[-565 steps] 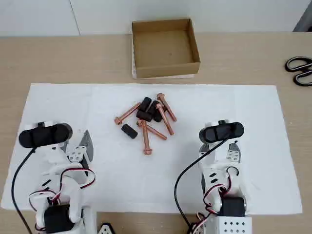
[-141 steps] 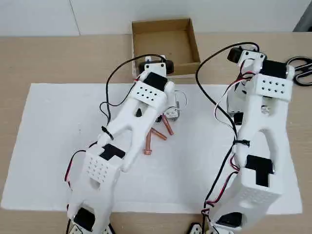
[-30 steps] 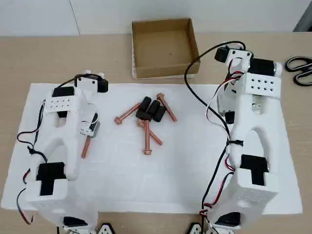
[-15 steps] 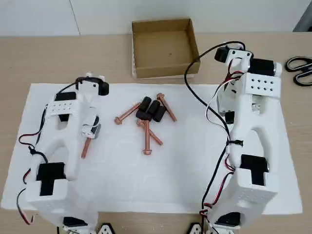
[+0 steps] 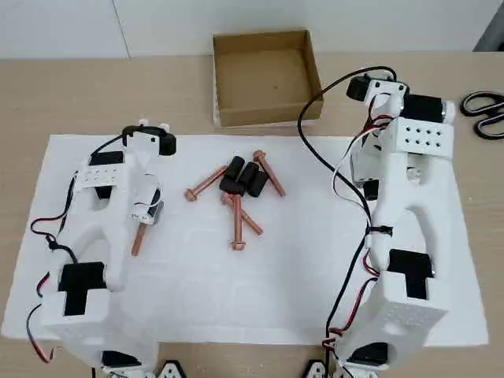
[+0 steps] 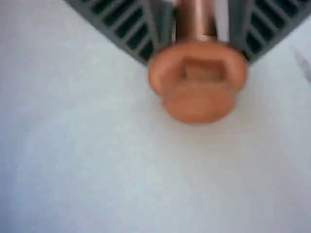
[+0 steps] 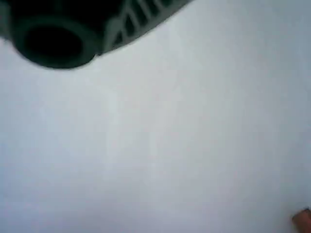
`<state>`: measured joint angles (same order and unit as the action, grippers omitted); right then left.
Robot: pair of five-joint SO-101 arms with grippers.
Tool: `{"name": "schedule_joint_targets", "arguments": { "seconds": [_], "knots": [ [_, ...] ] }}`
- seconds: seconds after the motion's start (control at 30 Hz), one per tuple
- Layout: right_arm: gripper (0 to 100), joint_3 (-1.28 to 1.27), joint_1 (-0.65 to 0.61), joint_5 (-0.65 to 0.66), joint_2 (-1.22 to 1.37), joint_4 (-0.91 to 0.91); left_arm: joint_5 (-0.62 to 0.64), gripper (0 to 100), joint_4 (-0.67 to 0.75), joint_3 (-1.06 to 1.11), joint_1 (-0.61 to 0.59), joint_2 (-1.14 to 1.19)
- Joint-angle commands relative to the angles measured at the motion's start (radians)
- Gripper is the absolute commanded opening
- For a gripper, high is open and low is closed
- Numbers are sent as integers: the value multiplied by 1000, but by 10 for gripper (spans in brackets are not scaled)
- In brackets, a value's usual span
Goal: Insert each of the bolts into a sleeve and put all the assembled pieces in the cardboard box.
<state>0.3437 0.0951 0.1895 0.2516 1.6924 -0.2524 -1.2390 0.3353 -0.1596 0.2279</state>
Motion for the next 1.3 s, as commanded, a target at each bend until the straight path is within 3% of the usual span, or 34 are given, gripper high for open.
{"name": "schedule_joint_targets", "arguments": {
  "seconds": [0.0,0.13,0.5,0.7,0.87,1.07,1.27],
  "knots": [
    [6,35,-5,2,-65,5,2,78,34,-1,2,54],
    [6,35,-5,2,-65,5,31,6,25,-22,2,43],
    [6,46,-8,0,-97,4,37,6,-173,-160,3,-224],
    [6,41,-36,-2,-326,4,38,6,-288,-245,3,-348],
    [6,12,-148,9,-581,4,68,6,-322,-249,3,-377],
    [7,-201,-240,9,-845,-35,80,6,-376,-251,3,-381],
    [5,-546,-272,8,-1087,-255,80,6,-462,-251,2,-382]
  ]
}}
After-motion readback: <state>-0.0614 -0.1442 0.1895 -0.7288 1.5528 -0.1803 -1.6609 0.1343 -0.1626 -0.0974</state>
